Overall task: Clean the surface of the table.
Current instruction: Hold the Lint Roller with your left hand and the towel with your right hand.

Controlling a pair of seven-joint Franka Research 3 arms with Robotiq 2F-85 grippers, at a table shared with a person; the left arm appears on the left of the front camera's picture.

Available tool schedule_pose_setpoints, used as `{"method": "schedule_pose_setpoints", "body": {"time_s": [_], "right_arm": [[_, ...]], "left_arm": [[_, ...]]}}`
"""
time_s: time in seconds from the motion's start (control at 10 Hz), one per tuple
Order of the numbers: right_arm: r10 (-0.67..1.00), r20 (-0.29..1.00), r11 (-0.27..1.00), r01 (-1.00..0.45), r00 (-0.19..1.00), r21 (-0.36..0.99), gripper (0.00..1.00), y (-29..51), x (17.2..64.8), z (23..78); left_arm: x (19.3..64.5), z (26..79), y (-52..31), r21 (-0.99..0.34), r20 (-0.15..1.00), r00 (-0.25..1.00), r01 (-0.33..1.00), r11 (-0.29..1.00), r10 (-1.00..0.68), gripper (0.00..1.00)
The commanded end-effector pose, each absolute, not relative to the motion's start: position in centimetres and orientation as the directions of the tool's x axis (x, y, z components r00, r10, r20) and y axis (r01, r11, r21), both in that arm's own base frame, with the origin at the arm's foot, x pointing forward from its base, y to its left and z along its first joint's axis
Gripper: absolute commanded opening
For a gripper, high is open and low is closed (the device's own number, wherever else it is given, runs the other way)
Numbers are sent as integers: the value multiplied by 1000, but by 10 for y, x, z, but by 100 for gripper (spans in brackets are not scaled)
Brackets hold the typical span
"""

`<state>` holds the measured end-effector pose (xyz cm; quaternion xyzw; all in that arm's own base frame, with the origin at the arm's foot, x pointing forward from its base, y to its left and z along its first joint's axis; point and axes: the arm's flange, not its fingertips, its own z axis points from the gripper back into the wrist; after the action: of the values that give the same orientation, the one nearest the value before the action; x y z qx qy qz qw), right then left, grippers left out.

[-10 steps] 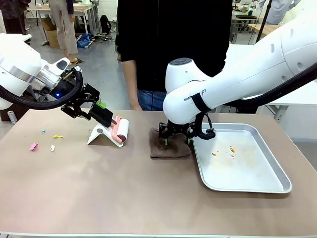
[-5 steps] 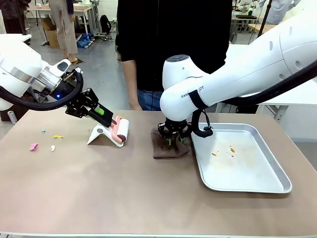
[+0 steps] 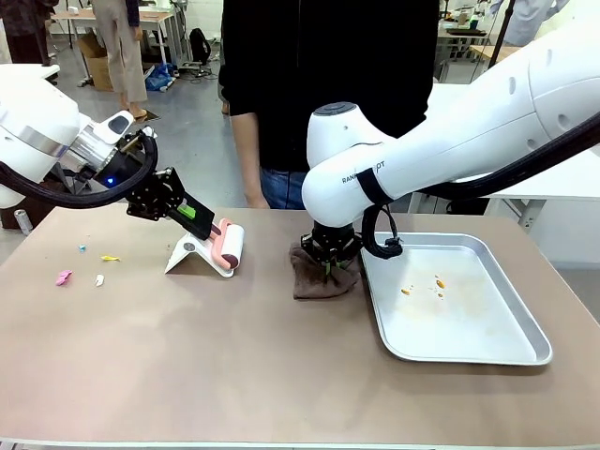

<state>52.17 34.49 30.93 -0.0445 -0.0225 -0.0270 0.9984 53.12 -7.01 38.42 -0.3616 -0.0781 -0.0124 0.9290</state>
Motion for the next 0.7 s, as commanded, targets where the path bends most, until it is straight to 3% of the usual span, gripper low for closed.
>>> {"method": "schedule_pose_setpoints", "body": {"time_s": [0.0,0.2,0.6], "right_arm": [[-71,29,990,74,997,-122,0,345,522,295],[-73,9,995,73,997,-61,0,342,522,300],[-97,-79,945,117,992,307,0,294,509,341]], "left_arm": [[532,388,-68,-680,181,983,104,726,29,0],[528,397,-68,-699,202,979,129,704,22,0],[507,423,-49,-790,286,957,202,579,56,0]]}}
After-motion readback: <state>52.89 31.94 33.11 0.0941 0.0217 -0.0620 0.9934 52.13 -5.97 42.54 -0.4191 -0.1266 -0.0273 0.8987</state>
